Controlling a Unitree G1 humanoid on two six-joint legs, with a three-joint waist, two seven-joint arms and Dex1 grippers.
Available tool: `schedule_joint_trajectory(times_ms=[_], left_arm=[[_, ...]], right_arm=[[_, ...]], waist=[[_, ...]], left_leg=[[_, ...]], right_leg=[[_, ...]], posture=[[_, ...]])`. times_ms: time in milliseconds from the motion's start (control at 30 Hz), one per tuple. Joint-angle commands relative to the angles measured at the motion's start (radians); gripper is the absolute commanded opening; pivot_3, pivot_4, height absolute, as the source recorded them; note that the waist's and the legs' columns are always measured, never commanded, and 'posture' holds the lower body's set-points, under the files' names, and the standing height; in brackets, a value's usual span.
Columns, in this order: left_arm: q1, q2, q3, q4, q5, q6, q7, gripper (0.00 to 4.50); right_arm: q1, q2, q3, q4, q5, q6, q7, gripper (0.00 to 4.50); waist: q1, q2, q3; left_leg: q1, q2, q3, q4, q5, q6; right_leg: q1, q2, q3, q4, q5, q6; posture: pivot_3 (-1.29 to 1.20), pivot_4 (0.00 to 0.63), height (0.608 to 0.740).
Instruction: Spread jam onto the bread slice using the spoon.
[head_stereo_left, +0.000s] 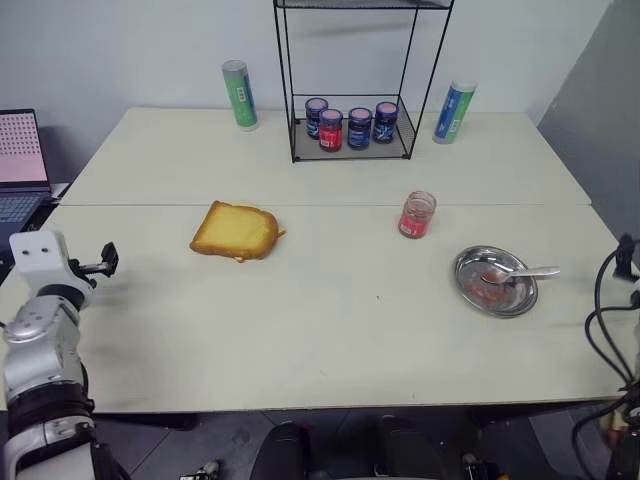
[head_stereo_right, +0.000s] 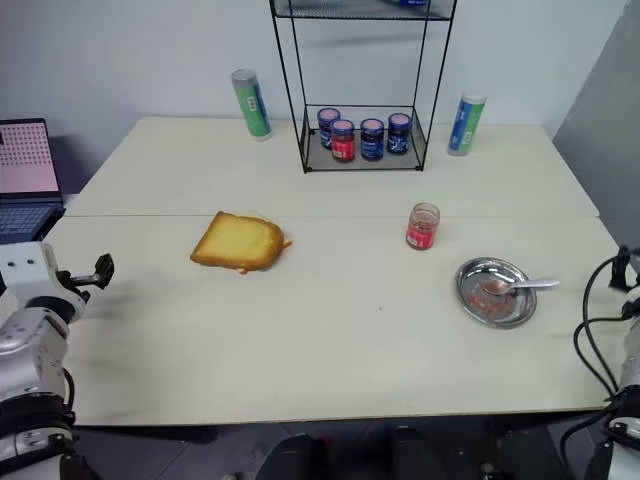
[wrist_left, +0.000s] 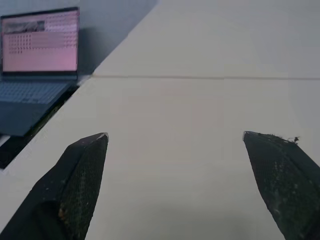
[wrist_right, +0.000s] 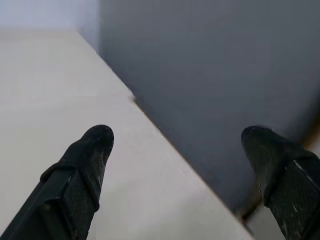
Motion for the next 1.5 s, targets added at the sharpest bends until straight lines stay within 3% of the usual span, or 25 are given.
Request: schedule_joint_trajectory(times_ms=[33,200,267,433,533,767,800,967,1500], left_arm=[[-0.046,0.059,-0.038,-0.115,-0.133,0.199,-0.207,4.50],[-0.142,0.042,-0.112,-0.117,-0.187,0.353,-0.304,4.50],[-0.193,0.009,-0.174,-0.075,-0.160,0.363,-0.326,4.50],[-0.292,-0.053,-0.259,0.096,-0.068,0.277,-0.315,4.50],[-0.341,-0.072,-0.297,0.209,-0.011,0.209,-0.313,4.50],[-0.378,-0.078,-0.308,0.273,0.014,0.184,-0.352,4.50],[-0.379,-0.078,-0.305,0.277,0.014,0.182,-0.354,4.13],[-0.369,-0.081,-0.297,0.256,0.006,0.190,-0.373,3.14],[-0.321,-0.086,-0.264,0.127,-0.017,0.220,-0.360,0.17]], right_arm=[[0.004,-0.073,0.095,-0.382,0.236,0.289,0.281,4.45],[-0.003,-0.128,0.269,-0.717,0.450,0.574,0.470,4.45],[-0.047,-0.101,0.366,-0.792,0.478,0.619,0.508,4.45],[-0.143,0.000,0.524,-0.849,0.464,0.664,0.526,4.45],[-0.172,0.033,0.612,-0.843,0.380,0.625,0.538,4.45],[-0.197,0.101,0.635,-0.818,0.319,0.604,0.533,4.45],[-0.193,0.106,0.633,-0.822,0.316,0.606,0.534,4.50],[-0.177,0.115,0.621,-0.833,0.311,0.614,0.533,4.50],[-0.144,0.125,0.587,-0.837,0.254,0.574,0.503,4.50]], waist=[[-0.001,0.000,0.000],[0.003,-0.001,0.000],[0.005,-0.001,0.000],[0.008,-0.002,0.000],[0.009,-0.004,0.001],[0.010,-0.004,0.001],[0.010,-0.004,0.001],[0.010,-0.004,0.001],[0.026,-0.004,0.001]], left_leg=[[0.000,0.000,0.000,0.000,0.000,0.000],[-0.001,0.000,-0.003,0.000,0.000,0.000],[-0.001,0.000,-0.003,0.000,0.000,0.000],[-0.003,-0.001,-0.003,0.002,0.000,0.000],[-0.005,-0.001,-0.005,0.002,0.000,0.000],[-0.010,-0.001,-0.005,0.003,0.000,0.000],[-0.010,-0.001,-0.005,0.003,0.000,0.000],[-0.010,-0.001,-0.005,0.003,0.000,0.000],[-0.010,-0.001,-0.005,0.004,0.000,0.000]], right_leg=[[0.000,0.000,0.000,0.000,0.000,0.000],[0.001,0.001,-0.002,0.000,0.000,0.000],[0.000,0.001,-0.003,-0.001,0.000,0.000],[0.000,0.000,-0.002,-0.001,0.000,0.000],[-0.003,0.001,-0.003,-0.001,0.000,0.000],[-0.007,0.000,-0.004,0.000,0.000,0.000],[-0.007,0.000,-0.004,0.000,0.000,0.000],[-0.007,0.000,-0.004,0.000,0.000,0.000],[-0.007,0.000,-0.004,0.000,0.000,0.000]], posture=[[0.00,0.150,0.740],[0.00,0.150,0.740],[0.00,0.150,0.740],[0.00,0.150,0.740],[0.00,0.150,0.740],[0.00,0.150,0.740],[0.00,0.150,0.740],[0.00,0.150,0.740],[0.00,0.150,0.740]])
